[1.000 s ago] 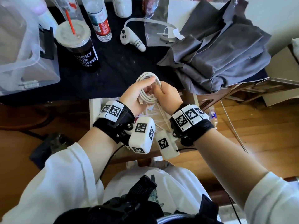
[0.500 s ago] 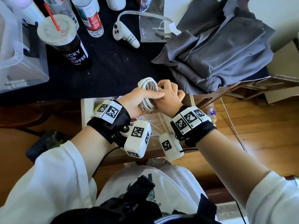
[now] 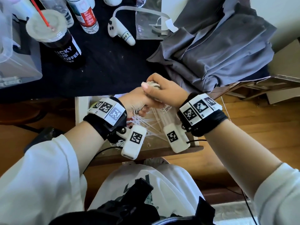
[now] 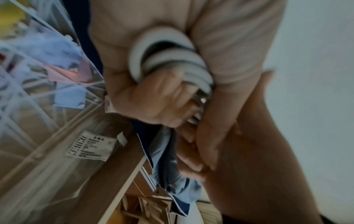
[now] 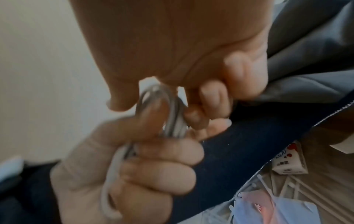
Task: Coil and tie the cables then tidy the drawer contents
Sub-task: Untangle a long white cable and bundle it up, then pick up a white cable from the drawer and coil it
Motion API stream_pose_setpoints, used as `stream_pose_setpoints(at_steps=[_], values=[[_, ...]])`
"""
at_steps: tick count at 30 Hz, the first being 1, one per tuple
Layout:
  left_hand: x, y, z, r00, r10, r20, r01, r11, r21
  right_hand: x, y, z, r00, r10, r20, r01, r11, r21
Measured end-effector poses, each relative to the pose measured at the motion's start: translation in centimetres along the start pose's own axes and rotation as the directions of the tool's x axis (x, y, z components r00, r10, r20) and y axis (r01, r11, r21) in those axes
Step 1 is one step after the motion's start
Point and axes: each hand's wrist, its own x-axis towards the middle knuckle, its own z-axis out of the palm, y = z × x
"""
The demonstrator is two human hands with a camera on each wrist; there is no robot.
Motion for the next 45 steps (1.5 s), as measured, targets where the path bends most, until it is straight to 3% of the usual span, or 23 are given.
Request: stream_pose_setpoints(at_steps=[3,6,12,16,19,22,27,32,36,38,41,43,45], values=[[-0.1,0.2,0.4,0.999,0.023,-0.032,-0.021,0.999,0.034,0.7,0.1,0.6,0.996,0.006,-0.088,-0.01,0.999,-0.046],[-0.1,-0.4,0.5,0.996,0.004,-0.09,-0.002,1.0,0.023,1.3,0.5,1.7,0.99,0.0,-0.141,0.003,1.0,0.018],[-1.0,-2.8,-0.6,0.992,0.07,-0.108,-0.08,0.993,-0.088,1.9,0.0,3.4,0.987,-0.009,-0.161,0.016,0.999,0.046],[-1.6,-4.8,-2.7,0.982,-0.017,-0.19,-0.001,0.996,-0.093,2.7,-0.9,6.5,0.985,0.021,-0.172,-0.006,0.996,0.087],[-2.2,-7.0,-5.2,0.969,-0.081,-0.233,0.069,0.996,-0.059,2.9,-1.0,9.3,0.993,0.073,-0.097,-0.051,0.976,0.214],[-3.2,-10.2,-9.6,0.923,-0.138,-0.359,0.075,0.98,-0.184,3.5,-0.8,11.2,0.979,0.198,-0.057,-0.154,0.887,0.436],[-5.6,-15.2,-15.7,0.835,-0.215,-0.506,0.066,0.953,-0.296,4.8,1.5,15.3,0.907,0.421,-0.017,-0.368,0.81,0.456],[-6.6,-19.1,-18.0,0.833,-0.272,-0.481,0.119,0.939,-0.324,5.7,2.8,21.8,0.82,0.539,0.191,-0.559,0.685,0.468],[-6.8,-21.2,-19.3,0.844,-0.305,-0.441,0.165,0.93,-0.328,6.6,3.3,25.0,0.75,0.619,0.232,-0.634,0.573,0.519],[-7.0,-21.8,-19.9,0.848,-0.323,-0.421,0.176,0.92,-0.351,7.0,3.8,26.4,0.686,0.673,0.274,-0.692,0.488,0.532],[-7.1,-22.5,-20.4,0.848,-0.345,-0.403,0.187,0.906,-0.38,7.8,4.1,28.9,0.55,0.738,0.39,-0.827,0.418,0.376],[-7.0,-22.7,-20.7,0.848,-0.353,-0.394,0.197,0.902,-0.385,8.4,4.4,30.4,0.476,0.735,0.482,-0.871,0.47,0.144],[-7.1,-22.9,-20.8,0.851,-0.353,-0.388,0.199,0.902,-0.383,8.8,4.6,31.6,0.444,0.707,0.55,-0.857,0.515,0.03]])
